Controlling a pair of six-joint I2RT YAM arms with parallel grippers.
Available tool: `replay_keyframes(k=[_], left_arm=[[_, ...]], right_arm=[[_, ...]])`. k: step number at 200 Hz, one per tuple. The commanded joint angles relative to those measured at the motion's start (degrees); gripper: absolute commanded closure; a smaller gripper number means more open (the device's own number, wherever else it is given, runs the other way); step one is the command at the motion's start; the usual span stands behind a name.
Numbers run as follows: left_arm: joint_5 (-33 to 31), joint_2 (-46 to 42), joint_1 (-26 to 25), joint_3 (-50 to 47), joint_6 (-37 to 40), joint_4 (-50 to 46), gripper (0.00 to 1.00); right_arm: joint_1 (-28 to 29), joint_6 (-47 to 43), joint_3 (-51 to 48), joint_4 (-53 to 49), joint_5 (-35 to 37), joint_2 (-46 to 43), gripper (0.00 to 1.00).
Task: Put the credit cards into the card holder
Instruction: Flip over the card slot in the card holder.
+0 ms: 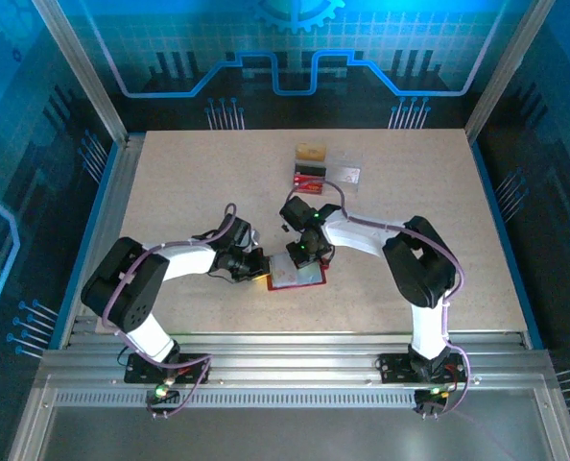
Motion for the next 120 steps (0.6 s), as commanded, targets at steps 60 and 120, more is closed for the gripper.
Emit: replay_keyframes(k=[60,120], left_arm=[[-0.2,5.9,-3.9,0.7,1.5,-1.3,0.9],[2.8,7.1,-4.1,0.7,-0.2,0.8,0.9]], right_arm=[[3.3,4.7,3.4,-2.7,-9.9,-3.6,0.97],[2.4,11.6,2.4,8.2,-20.1,1.5,0.72]])
